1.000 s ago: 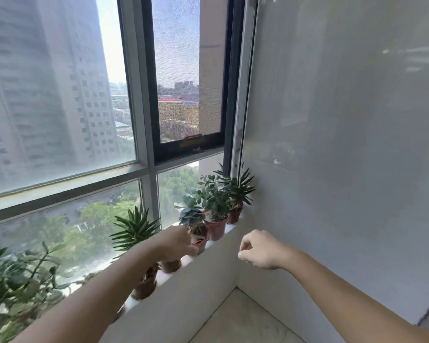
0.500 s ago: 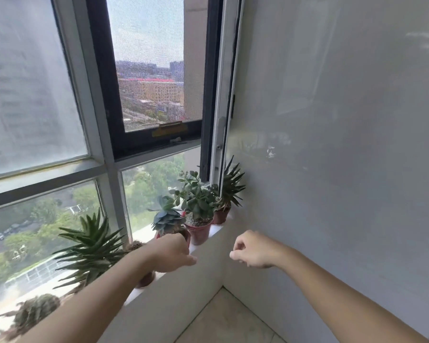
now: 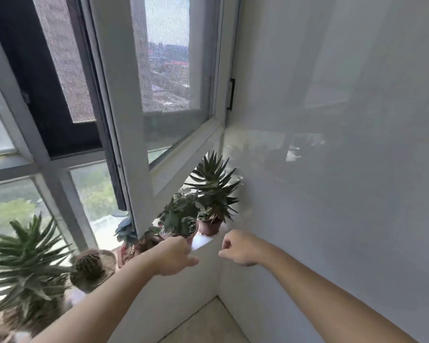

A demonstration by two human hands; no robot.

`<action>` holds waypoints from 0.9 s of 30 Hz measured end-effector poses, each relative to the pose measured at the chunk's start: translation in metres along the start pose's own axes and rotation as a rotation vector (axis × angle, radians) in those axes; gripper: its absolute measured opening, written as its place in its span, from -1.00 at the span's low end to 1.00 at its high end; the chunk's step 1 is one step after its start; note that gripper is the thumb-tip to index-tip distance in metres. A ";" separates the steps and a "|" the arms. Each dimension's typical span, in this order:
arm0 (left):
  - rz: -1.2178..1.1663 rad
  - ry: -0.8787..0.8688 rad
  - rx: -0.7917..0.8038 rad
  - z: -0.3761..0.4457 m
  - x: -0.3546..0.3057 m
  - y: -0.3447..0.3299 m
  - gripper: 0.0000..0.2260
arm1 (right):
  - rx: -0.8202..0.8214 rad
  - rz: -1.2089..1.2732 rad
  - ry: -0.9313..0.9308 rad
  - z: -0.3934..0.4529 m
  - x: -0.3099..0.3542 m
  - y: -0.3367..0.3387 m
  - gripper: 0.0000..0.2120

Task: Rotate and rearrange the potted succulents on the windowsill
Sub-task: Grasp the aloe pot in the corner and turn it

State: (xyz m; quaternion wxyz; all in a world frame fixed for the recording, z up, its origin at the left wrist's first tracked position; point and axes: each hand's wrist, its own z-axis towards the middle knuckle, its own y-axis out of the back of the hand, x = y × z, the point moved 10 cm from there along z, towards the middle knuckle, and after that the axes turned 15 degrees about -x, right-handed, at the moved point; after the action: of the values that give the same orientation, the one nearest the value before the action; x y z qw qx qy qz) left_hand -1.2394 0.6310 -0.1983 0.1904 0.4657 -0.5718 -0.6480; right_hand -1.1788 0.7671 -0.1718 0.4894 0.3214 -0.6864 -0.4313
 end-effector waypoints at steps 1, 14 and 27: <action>0.003 0.013 -0.007 0.007 -0.002 -0.004 -0.58 | 0.019 0.042 -0.021 0.008 -0.009 0.000 -0.68; -0.059 0.117 -0.029 0.095 0.003 -0.052 -0.68 | 0.073 -0.049 0.007 0.093 -0.067 -0.022 -0.56; -0.117 0.325 0.027 0.172 0.017 -0.138 -0.36 | 0.247 0.195 -0.186 0.186 -0.161 -0.097 -0.63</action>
State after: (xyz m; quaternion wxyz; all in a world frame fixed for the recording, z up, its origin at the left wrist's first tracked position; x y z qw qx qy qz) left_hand -1.3498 0.7526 -0.3472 0.2362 0.5992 -0.5141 -0.5665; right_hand -1.3031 0.9175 -0.3508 0.4201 0.2697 -0.8044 -0.3220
